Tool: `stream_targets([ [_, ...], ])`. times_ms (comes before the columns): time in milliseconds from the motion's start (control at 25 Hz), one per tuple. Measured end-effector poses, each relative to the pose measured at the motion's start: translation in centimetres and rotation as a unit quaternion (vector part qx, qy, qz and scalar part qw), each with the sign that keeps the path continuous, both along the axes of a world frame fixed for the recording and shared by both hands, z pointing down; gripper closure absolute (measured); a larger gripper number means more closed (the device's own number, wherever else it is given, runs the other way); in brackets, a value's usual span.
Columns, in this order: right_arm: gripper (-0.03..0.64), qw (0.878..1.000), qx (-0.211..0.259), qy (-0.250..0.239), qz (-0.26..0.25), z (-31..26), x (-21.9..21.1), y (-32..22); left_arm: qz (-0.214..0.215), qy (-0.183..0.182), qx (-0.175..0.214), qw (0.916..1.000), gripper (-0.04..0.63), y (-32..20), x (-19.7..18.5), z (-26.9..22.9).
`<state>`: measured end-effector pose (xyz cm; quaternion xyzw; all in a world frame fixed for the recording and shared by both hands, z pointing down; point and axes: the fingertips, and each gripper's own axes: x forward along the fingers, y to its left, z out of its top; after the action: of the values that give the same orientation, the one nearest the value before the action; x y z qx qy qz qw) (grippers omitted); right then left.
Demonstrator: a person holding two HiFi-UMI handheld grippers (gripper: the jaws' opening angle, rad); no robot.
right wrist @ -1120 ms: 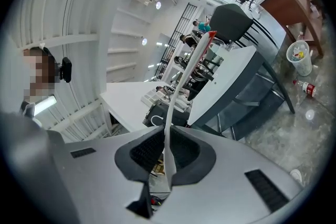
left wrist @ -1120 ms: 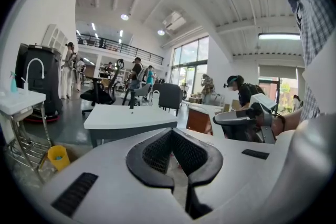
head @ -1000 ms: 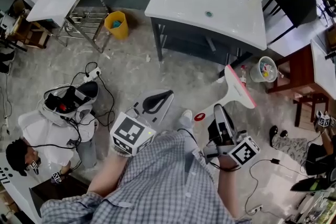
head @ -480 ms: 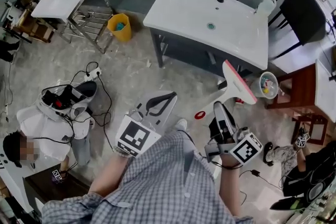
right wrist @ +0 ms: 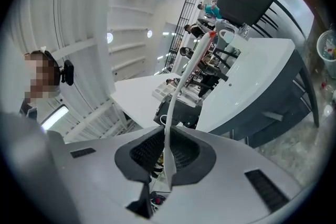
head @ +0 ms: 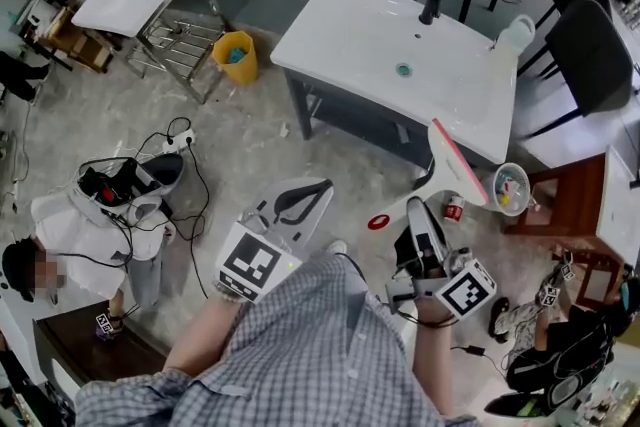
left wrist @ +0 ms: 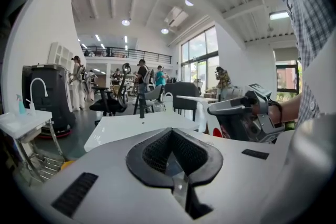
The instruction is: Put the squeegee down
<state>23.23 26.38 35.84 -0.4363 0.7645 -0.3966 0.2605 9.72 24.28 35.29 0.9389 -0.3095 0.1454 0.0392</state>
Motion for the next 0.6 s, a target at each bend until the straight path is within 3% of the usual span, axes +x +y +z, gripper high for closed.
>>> stream_targets([
  [280, 0.584, 1.0, -0.016, 0.004, -0.015, 1.9, 2.4, -0.9, 0.022, -0.012, 0.013, 0.9996, 0.591, -0.1, 2.2, -0.3],
  [600, 0.584, 0.999, -0.006, -0.003, -0.035, 2.4, 1.7, -2.5, -0.002, -0.009, 0.019, 0.9998, 0.591, -1.0, 1.5, -0.3],
])
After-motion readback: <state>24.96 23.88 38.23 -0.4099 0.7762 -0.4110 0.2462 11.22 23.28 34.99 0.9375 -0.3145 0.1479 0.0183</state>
